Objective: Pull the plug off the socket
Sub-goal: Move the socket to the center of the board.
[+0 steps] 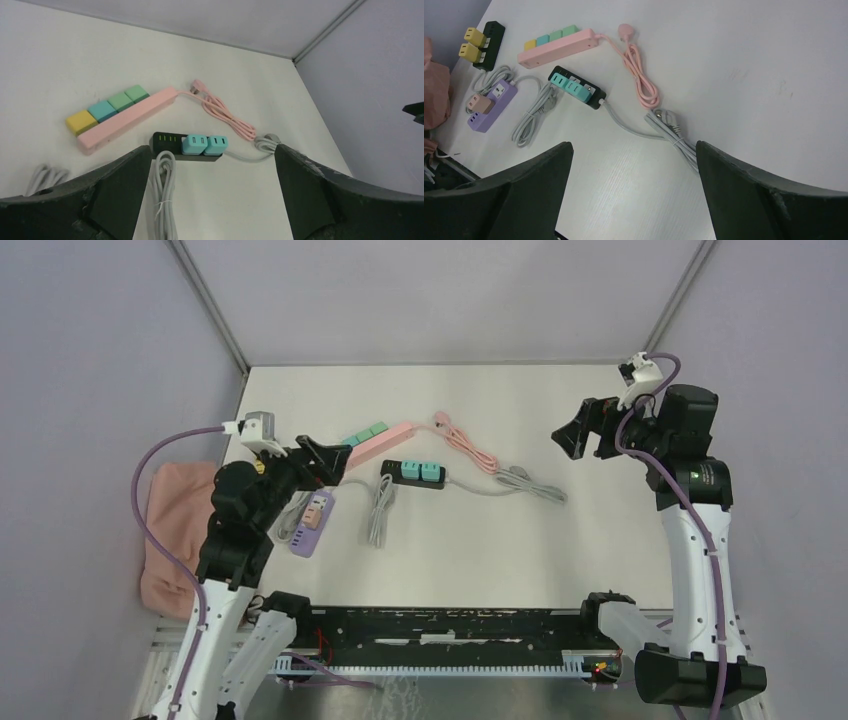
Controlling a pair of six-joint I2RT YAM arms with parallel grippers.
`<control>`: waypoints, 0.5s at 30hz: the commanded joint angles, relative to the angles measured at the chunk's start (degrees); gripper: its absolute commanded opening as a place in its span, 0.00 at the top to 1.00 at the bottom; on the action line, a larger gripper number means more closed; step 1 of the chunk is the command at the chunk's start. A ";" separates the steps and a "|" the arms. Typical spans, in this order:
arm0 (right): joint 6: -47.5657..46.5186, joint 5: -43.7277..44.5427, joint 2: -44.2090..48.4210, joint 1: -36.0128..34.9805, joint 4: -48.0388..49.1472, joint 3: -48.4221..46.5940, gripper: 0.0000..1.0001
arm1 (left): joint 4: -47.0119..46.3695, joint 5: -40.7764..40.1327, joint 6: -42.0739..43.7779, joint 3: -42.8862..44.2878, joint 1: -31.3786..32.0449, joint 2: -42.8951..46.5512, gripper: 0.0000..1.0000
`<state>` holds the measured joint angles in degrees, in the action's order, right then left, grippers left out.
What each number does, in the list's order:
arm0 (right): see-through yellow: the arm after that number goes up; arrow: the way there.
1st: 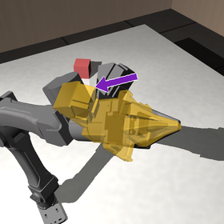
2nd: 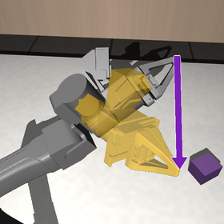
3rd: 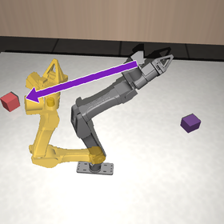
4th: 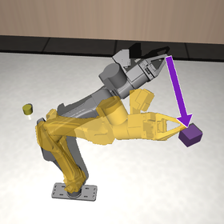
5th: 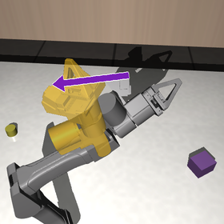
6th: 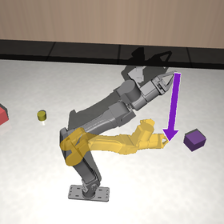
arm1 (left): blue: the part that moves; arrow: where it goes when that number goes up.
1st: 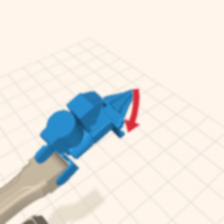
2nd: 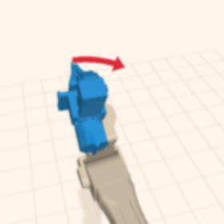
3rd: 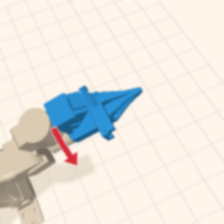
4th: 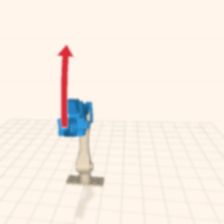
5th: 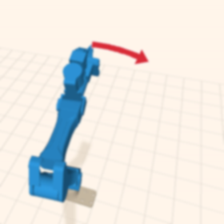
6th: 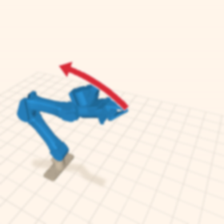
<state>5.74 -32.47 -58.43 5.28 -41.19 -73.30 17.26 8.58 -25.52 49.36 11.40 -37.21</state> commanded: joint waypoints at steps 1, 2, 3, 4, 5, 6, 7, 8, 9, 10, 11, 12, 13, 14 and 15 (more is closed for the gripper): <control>0.26 -0.90 0.38 0.13 -0.36 -1.45 0.00 | -3.98 6.73 -5.91 -3.82 0.08 5.65 0.01; 0.09 -1.43 0.09 0.14 -0.50 -1.43 0.00 | -5.82 8.26 -6.82 -5.16 0.09 6.61 0.01; -0.25 -2.28 -0.19 0.17 -0.43 -1.30 0.00 | -8.02 10.61 -7.52 -6.60 0.14 7.38 0.01; -0.84 -3.70 -0.52 0.16 -0.32 -1.02 0.00 | -10.27 13.79 -8.31 -8.37 0.13 8.07 0.01; -1.88 -5.44 -0.91 0.14 -0.27 -0.63 0.00 | -12.92 15.41 -9.61 -10.16 0.15 8.64 0.01; -4.20 -8.12 -1.28 0.09 -0.17 0.00 0.00 | -15.49 16.69 -11.33 -11.86 0.14 8.99 0.01; -7.94 -11.86 -1.65 -0.19 -0.18 0.71 0.00 | -17.82 17.68 -13.83 -13.76 0.14 9.07 0.01; -12.00 -15.00 -2.06 -0.67 -1.65 0.72 0.00 | -20.35 19.14 -15.15 -15.32 0.13 8.90 0.01; -14.91 -17.10 -2.55 -1.19 -2.94 0.90 0.00 | -21.99 20.40 -15.82 -16.66 0.14 8.37 0.01; -16.81 -18.60 -2.89 -1.70 -3.68 1.02 0.00 | -23.13 21.26 -16.16 -17.60 0.13 7.71 0.01; -18.69 -20.34 -3.32 -1.87 -4.32 1.12 0.00 | -23.84 21.87 -16.18 -18.19 0.13 6.90 0.01; -20.80 -22.40 -3.89 -1.87 -5.48 1.09 0.00 | -25.04 23.08 -16.19 -18.88 0.18 6.06 0.01; -22.75 -24.33 -4.67 -1.92 -6.10 1.30 0.00 | -27.14 24.04 -16.52 -19.66 0.48 5.05 0.00; -24.01 -27.15 -5.41 -2.00 -6.04 1.72 0.00 | -29.67 24.11 -16.61 -20.55 1.07 4.03 0.00; -24.95 -29.26 -6.11 -2.00 -5.51 2.51 0.00 | -31.00 23.57 -15.95 -21.21 2.65 3.03 0.01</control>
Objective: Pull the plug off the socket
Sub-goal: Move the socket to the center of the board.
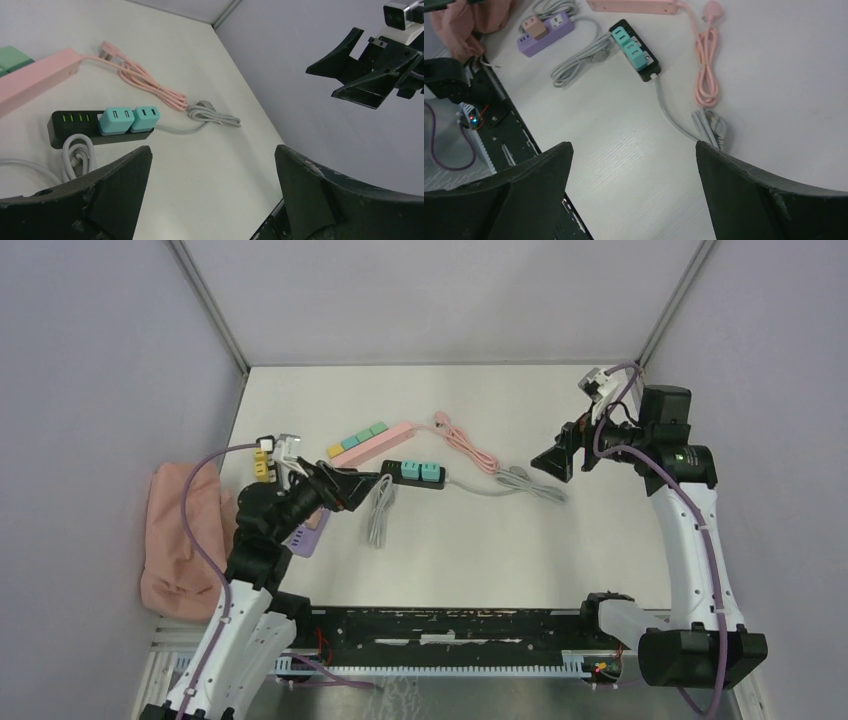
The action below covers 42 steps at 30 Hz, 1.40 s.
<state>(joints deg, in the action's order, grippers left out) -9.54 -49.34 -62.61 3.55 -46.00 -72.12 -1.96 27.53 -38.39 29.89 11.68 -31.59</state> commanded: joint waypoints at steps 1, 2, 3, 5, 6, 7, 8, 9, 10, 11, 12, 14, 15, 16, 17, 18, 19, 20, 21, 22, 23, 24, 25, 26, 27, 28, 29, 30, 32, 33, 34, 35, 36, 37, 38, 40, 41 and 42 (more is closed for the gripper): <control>-10.02 -14.78 -2.46 -0.24 0.05 2.23 0.00 | -11.73 2.87 -1.22 -1.84 4.60 -3.68 0.01; -10.34 -16.54 -2.73 -0.22 0.78 3.38 0.00 | -10.29 -1.04 1.29 -1.39 8.27 -4.93 0.01; -10.65 -17.47 -2.72 -0.29 1.61 4.50 0.00 | -7.94 -6.26 4.60 -0.64 12.73 -6.50 0.01; -12.50 -18.29 -2.73 -0.18 1.94 6.75 0.00 | -0.96 -19.79 11.46 3.60 22.56 -11.19 0.02; -13.42 -18.37 -2.84 -0.16 2.05 8.33 0.00 | 2.94 -26.30 14.12 5.86 26.32 -14.37 0.04; -14.23 -18.85 -3.30 0.12 2.34 9.64 0.00 | 6.36 -34.85 16.74 8.11 30.48 -18.50 0.05; -15.33 -19.12 -3.52 0.57 2.24 10.57 0.00 | 9.25 -40.07 18.10 9.80 32.08 -21.40 0.06; -17.22 -19.07 -3.93 0.95 1.26 10.88 0.00 | 10.93 -43.35 19.14 10.81 33.36 -24.04 0.07; -20.46 -18.90 -4.52 1.25 -1.22 10.22 0.00 | 11.79 -45.21 20.17 11.41 33.74 -26.27 0.09; -23.97 -18.67 -5.21 1.34 -4.28 9.44 0.00 | 11.94 -46.68 21.27 11.68 33.83 -28.40 0.11; -26.53 -18.79 -6.12 1.36 -6.44 8.82 0.00 | 11.27 -47.26 22.98 11.95 33.80 -29.97 0.13; -31.45 -19.71 -7.48 1.42 -10.70 7.97 0.00 | 6.46 -47.30 28.54 11.49 33.78 -33.12 0.14; -35.41 -20.57 -8.18 1.46 -13.87 7.55 0.00 | 1.42 -46.15 32.86 10.54 33.70 -34.51 0.14; -38.08 -21.02 -8.80 1.45 -16.40 7.23 0.00 | -2.57 -44.57 37.84 9.74 33.67 -36.18 0.14; -40.54 -21.25 -9.29 1.47 -18.39 6.92 0.00 | -5.72 -44.42 41.61 9.30 33.58 -37.75 0.13; -42.48 -21.35 -9.76 1.47 -20.11 6.64 0.00 | -7.21 -44.97 44.85 9.68 33.10 -39.63 0.11; -44.44 -21.43 -10.12 1.54 -21.72 6.44 0.00 | -6.50 -44.42 47.32 11.39 31.88 -41.66 0.10; -46.17 -21.42 -10.49 1.52 -23.17 6.17 0.00 | -4.60 -42.77 49.13 14.87 30.34 -43.47 0.11; -47.39 -21.40 -10.73 1.54 -24.30 6.02 0.00 | -2.30 -39.83 50.67 17.23 28.21 -45.31 0.11; -47.79 -21.21 -10.97 1.50 -24.62 5.87 0.00 | -0.29 -36.06 51.81 19.56 25.99 -46.79 0.12; -47.84 -21.03 -11.16 1.50 -24.68 5.89 0.00 | 1.26 -31.55 53.01 21.45 23.50 -48.09 0.13; -47.90 -20.92 -11.34 1.47 -24.75 5.77 0.00 | 2.51 -28.03 53.89 23.16 21.60 -49.27 0.13; -47.86 -20.82 -11.53 1.48 -24.73 5.76 0.00 | 4.26 -24.66 55.15 25.27 19.97 -50.85 0.13; -47.85 -20.79 -11.66 1.60 -24.67 5.77 0.00 | 6.72 -20.35 56.69 27.47 18.81 -52.24 0.14; -47.87 -20.72 -11.85 1.64 -24.70 5.80 0.00 | 9.78 -19.70 58.30 29.61 18.36 -53.85 0.15; -47.81 -20.78 -11.92 1.82 -24.65 5.89 0.00 | 11.66 -18.69 60.67 31.46 18.02 -55.28 0.15; -47.79 -20.78 -11.89 1.91 -24.55 6.02 0.00 | 12.87 -17.32 62.61 32.67 17.41 -56.82 0.14; -47.57 -20.73 -11.87 2.02 -24.43 6.08 0.00 | 14.41 -15.58 64.02 33.96 16.42 -58.23 0.14; -47.42 -21.03 -11.87 2.21 -24.29 6.11 0.00 | 17.30 -10.31 66.07 36.38 14.24 -60.22 0.11; -47.29 -21.11 -11.85 2.33 -24.18 6.19 0.00 | 17.56 -7.42 66.61 36.75 13.00 -60.76 0.11; -47.09 -21.22 -11.90 2.45 -23.94 6.34 0.00 | 17.85 -5.50 67.37 36.81 11.96 -61.19 0.11; -46.99 -21.30 -11.86 2.55 -23.82 6.43 0.00 | 17.82 -4.79 68.29 36.74 11.78 -61.59 0.11; -46.88 -21.30 -11.78 2.59 -23.75 6.49 0.00 | 17.53 -4.91 68.65 36.55 11.70 -62.10 0.12; -46.81 -21.32 -11.76 2.63 -23.71 6.54 0.00 | 19.00 -4.60 69.61 37.22 11.63 -63.11 0.15; -46.80 -21.39 -11.81 2.64 -23.74 6.51 0.00 | 20.93 -3.91 70.32 38.66 11.61 -64.35 0.18; -46.70 -21.37 -11.82 2.68 -23.76 6.49 0.00 | 24.56 -2.51 71.37 41.71 11.61 -67.09 0.22; -46.64 -21.34 -11.91 2.75 -23.78 6.44 0.00 | 25.35 -2.11 71.84 42.34 11.62 -68.05 0.22; -46.62 -21.32 -11.92 2.71 -23.79 6.48 0.00 | 26.01 -1.71 72.26 42.63 11.62 -69.03 0.22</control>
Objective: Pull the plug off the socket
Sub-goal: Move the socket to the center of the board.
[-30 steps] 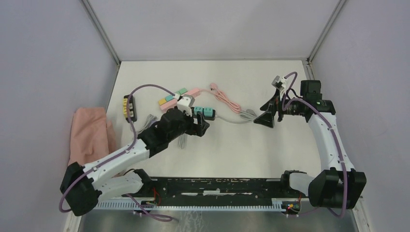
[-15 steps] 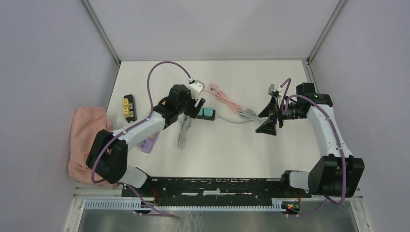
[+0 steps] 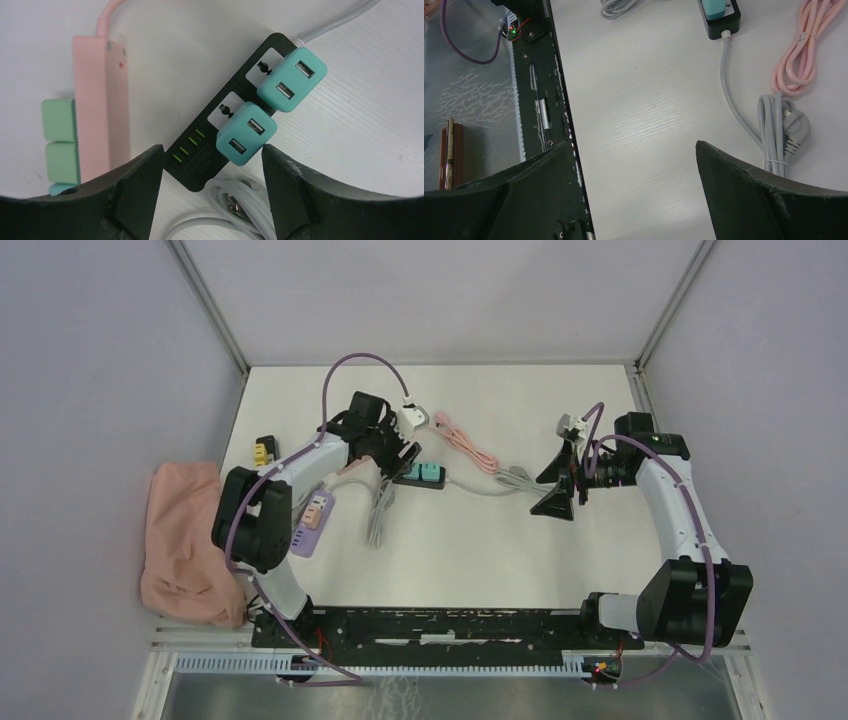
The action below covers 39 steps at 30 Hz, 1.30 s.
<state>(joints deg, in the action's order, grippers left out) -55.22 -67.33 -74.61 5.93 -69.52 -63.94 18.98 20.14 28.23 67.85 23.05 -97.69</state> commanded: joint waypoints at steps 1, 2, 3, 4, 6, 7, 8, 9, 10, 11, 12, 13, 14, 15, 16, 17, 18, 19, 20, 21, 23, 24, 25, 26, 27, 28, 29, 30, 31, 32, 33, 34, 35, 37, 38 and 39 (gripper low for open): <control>-1.02 -3.47 0.15 0.43 -0.26 -1.71 0.00 | 5.46 6.15 6.21 4.85 0.29 -3.18 0.22; -0.93 -3.45 0.13 0.52 -0.15 -1.66 0.00 | 5.53 6.41 6.30 4.98 0.27 -3.50 0.22; -0.81 -3.50 0.16 0.61 -0.17 -1.67 0.00 | 5.77 7.04 6.81 5.08 0.32 -3.55 0.23; -0.69 -3.57 0.01 0.65 -0.08 -1.71 0.00 | 5.88 7.66 7.01 5.05 0.24 -3.56 0.23; -0.38 -3.60 0.05 0.69 0.06 -1.68 0.00 | 5.70 8.49 7.17 5.09 0.31 -3.70 0.25; -0.34 -3.60 0.06 0.82 0.10 -1.66 0.00 | 5.70 8.54 7.17 5.21 0.25 -3.92 0.28; -0.28 -3.52 0.08 0.83 0.10 -1.71 0.00 | 5.71 8.51 7.05 5.41 0.23 -4.24 0.33; -0.31 -3.59 0.08 0.82 0.12 -1.72 0.00 | 5.67 8.92 6.90 5.63 0.29 -4.59 0.37; -0.25 -3.59 0.13 0.83 0.17 -1.72 0.00 | 5.76 9.77 6.89 5.84 0.26 -4.97 0.38; -0.16 -3.60 0.21 0.80 0.23 -1.78 0.00 | 5.92 11.18 7.12 6.02 0.30 -5.34 0.39; -0.07 -3.55 0.18 0.80 0.18 -1.86 0.00 | 6.03 12.56 7.26 6.13 0.32 -5.51 0.39; 0.12 -3.46 0.24 0.80 0.25 -1.87 0.00 | 6.06 12.72 7.31 6.19 0.45 -5.76 0.39; 0.26 -3.48 0.30 0.82 0.33 -1.84 0.00 | 6.04 12.57 7.28 6.28 0.54 -6.01 0.39; 0.41 -3.39 0.38 0.83 0.45 -1.80 0.00 | 6.23 12.60 7.46 6.38 0.62 -6.26 0.39; 0.67 -3.41 0.42 0.80 0.59 -1.87 0.00 | 6.39 12.67 7.61 6.49 0.72 -6.40 0.40; 0.94 -3.38 0.47 0.83 0.74 -1.83 0.00 | 6.34 12.65 7.44 6.62 0.81 -6.64 0.40; 0.99 -3.42 0.56 0.83 0.70 -1.87 0.00 | 6.34 12.66 7.42 6.87 0.85 -6.90 0.43; 0.99 -3.38 0.70 0.83 0.73 -1.91 0.00 | 6.36 12.58 7.23 6.97 0.97 -7.09 0.45; 1.08 -3.38 0.77 0.82 0.70 -1.93 0.00 | 6.39 12.52 7.05 7.13 1.05 -7.35 0.49; 1.06 -3.37 0.90 0.81 0.70 -1.95 0.00 | 6.41 12.59 6.72 7.32 1.23 -7.62 0.53; 1.04 -3.34 1.01 0.81 0.67 -1.97 0.00 | 6.50 12.73 6.15 7.55 1.99 -7.99 0.61; 1.08 -3.36 1.15 0.79 0.64 -1.94 0.00 | 6.46 12.56 5.80 7.63 2.53 -8.05 0.66; 1.08 -3.35 1.24 0.83 0.61 -1.92 0.00 | 6.44 12.43 5.32 7.67 3.19 -8.07 0.71; 1.08 -3.36 1.37 0.82 0.62 -2.03 0.00 | 6.14 12.40 4.85 7.54 4.01 -7.94 0.75; 1.08 -3.38 1.46 0.76 0.55 -2.06 0.00 | 5.55 12.12 4.19 7.18 4.93 -7.73 0.79; 1.07 -3.38 1.50 0.81 0.57 -2.11 0.00 | 4.65 11.62 3.22 6.68 5.88 -7.32 0.83; 1.12 -3.39 1.63 0.76 0.53 -2.08 0.00 | 3.54 10.83 2.28 5.97 7.14 -6.82 0.87; 1.15 -3.41 1.72 0.82 0.53 -2.14 0.00 | 1.97 9.88 1.05 4.91 8.43 -6.02 0.90; 1.23 -3.35 1.78 0.83 0.57 -2.14 0.00 | -0.21 8.44 -0.48 3.66 9.74 -5.10 0.92; 1.30 -3.34 1.90 0.83 0.57 -2.11 0.00 | -1.99 6.54 -1.81 2.34 11.19 -4.14 0.95; 1.45 -3.33 2.06 0.83 0.65 -2.08 0.00 | -3.99 3.97 -3.43 1.11 12.65 -2.95 0.97; 1.80 -3.39 2.16 0.78 0.94 -2.09 0.00 | -6.13 1.53 -5.37 -0.23 14.03 -1.75 0.97; 2.05 -3.42 2.26 0.78 1.02 -2.09 0.00 | -8.02 -0.71 -7.39 -1.44 15.36 -0.51 0.97; 2.31 -3.57 2.48 0.77 1.22 -2.02 0.00 | -11.28 -3.80 -11.16 -3.89 17.75 1.98 0.97; 2.39 -3.67 2.62 0.81 1.30 -1.98 0.00 | -13.99 -4.88 -13.32 -6.00 19.20 3.95 0.97; 2.35 -3.88 2.78 0.82 1.37 -1.91 0.00 | -15.85 -5.68 -15.24 -7.84 20.08 5.44 0.97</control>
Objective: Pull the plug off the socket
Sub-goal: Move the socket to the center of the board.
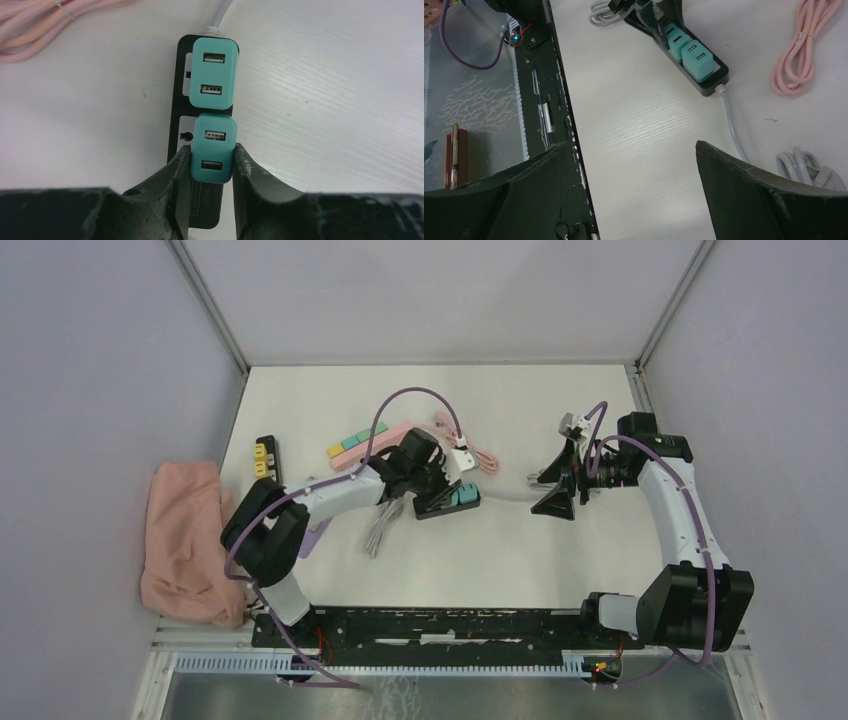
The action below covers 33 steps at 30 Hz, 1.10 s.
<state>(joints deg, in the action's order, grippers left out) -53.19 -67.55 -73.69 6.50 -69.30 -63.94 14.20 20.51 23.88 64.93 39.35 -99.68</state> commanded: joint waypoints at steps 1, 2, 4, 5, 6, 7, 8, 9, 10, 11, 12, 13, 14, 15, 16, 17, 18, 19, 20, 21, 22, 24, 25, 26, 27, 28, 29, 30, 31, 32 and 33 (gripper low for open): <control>0.42 -3.77 2.09 0.21 1.18 -1.86 0.00 | -12.95 -7.04 -13.89 -6.83 4.86 8.72 0.97; 0.45 -3.80 2.31 0.26 1.25 -1.81 0.00 | -14.19 -7.81 -15.90 -8.19 5.76 9.85 0.97; 0.46 -3.90 2.76 0.24 1.35 -1.64 0.00 | -15.45 -9.53 -19.26 -10.45 8.25 11.44 0.97; 0.43 -3.94 2.91 0.31 1.43 -1.60 0.00 | -15.46 -10.87 -20.47 -11.18 9.68 11.96 0.97; 0.45 -4.03 3.08 0.26 1.44 -1.57 0.00 | -15.43 -12.25 -21.58 -11.89 11.06 12.30 0.97; 0.46 -4.20 3.27 0.20 1.57 -1.46 0.00 | -15.44 -13.50 -22.75 -12.51 12.39 12.59 0.97; 0.48 -4.33 3.57 0.25 1.61 -1.31 0.00 | -15.65 -14.66 -23.83 -13.18 13.52 12.78 0.97; 0.46 -4.46 3.78 0.26 1.74 -1.23 0.00 | -16.10 -15.46 -24.94 -13.84 14.61 12.86 0.97; 0.45 -4.51 3.90 0.22 1.79 -1.09 0.00 | -16.57 -16.38 -25.85 -14.54 15.60 12.89 0.97; 0.45 -4.55 4.09 0.26 1.92 -0.95 0.00 | -17.03 -17.72 -26.70 -15.10 16.75 12.82 0.97; 0.45 -4.55 4.38 0.26 2.03 -0.88 0.00 | -17.31 -18.85 -27.48 -15.55 17.64 12.80 0.97; 0.45 -4.50 4.51 0.24 2.18 -0.77 0.00 | -17.47 -19.79 -28.10 -15.80 18.36 12.68 0.97; 0.42 -4.57 4.66 0.26 2.31 -0.68 0.00 | -17.76 -20.82 -28.75 -15.94 19.01 12.59 0.97; 0.51 -4.53 4.77 0.19 2.45 -0.59 0.00 | -17.75 -21.46 -29.11 -15.97 19.51 12.46 0.96; 0.58 -4.58 4.85 0.22 2.56 -0.51 0.00 | -17.79 -21.90 -29.31 -15.85 19.95 12.36 0.96; 0.69 -4.61 4.91 0.16 2.58 -0.42 0.00 | -17.80 -21.96 -29.40 -15.74 20.26 12.18 0.93; 0.70 -4.61 4.99 0.21 2.59 -0.43 0.00 | -17.80 -21.74 -29.48 -15.48 20.59 12.02 0.89; 0.72 -4.57 5.07 0.26 2.68 -0.47 0.00 | -17.80 -21.54 -29.49 -15.31 20.83 11.97 0.85; 0.73 -4.54 5.15 0.24 2.68 -0.35 0.00 | -17.80 -21.14 -29.50 -15.18 20.93 11.89 0.79; 0.71 -4.46 5.21 0.24 2.75 -0.40 0.00 | -17.99 -20.56 -29.50 -15.15 21.10 11.94 0.72; 0.78 -4.36 5.33 0.26 2.85 -0.33 0.00 | -18.19 -20.22 -29.69 -15.22 21.11 12.09 0.63; 0.80 -4.25 5.45 0.24 2.85 -0.22 0.00 | -18.56 -19.36 -29.86 -15.74 21.26 13.00 0.46; 0.82 -4.21 5.53 0.24 2.90 -0.23 0.00 | -18.84 -19.15 -29.98 -16.29 21.25 13.95 0.36; 0.81 -4.19 5.57 0.22 2.93 -0.21 0.00 | -19.19 -18.78 -29.99 -17.02 21.26 15.09 0.30; 0.76 -4.17 5.63 0.24 2.96 -0.21 0.00 | -19.69 -18.14 -29.84 -17.90 21.14 16.56 0.24; 0.72 -4.09 5.73 0.24 2.94 -0.15 0.00 | -20.33 -17.52 -29.66 -18.90 21.16 18.37 0.21; 0.60 -4.15 5.79 0.26 2.94 -0.08 0.00 | -21.26 -17.01 -29.53 -20.14 21.15 20.33 0.17; 0.43 -4.17 5.83 0.23 2.90 -0.09 0.00 | -22.23 -16.77 -29.32 -21.34 21.12 22.43 0.14; 0.19 -4.24 5.98 0.22 2.80 -0.03 0.00 | -22.90 -16.74 -29.13 -22.55 20.97 24.49 0.12; -0.10 -4.25 6.03 0.26 2.67 -0.03 0.00 | -23.43 -16.68 -28.65 -23.59 20.76 26.26 0.10; -0.34 -4.21 6.09 0.21 2.53 0.00 0.00 | -23.92 -16.39 -28.06 -24.55 20.40 28.00 0.09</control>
<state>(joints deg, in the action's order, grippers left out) -52.36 -68.60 -69.06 6.50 -67.29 -63.88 -3.25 2.20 -4.40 42.96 60.23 -79.15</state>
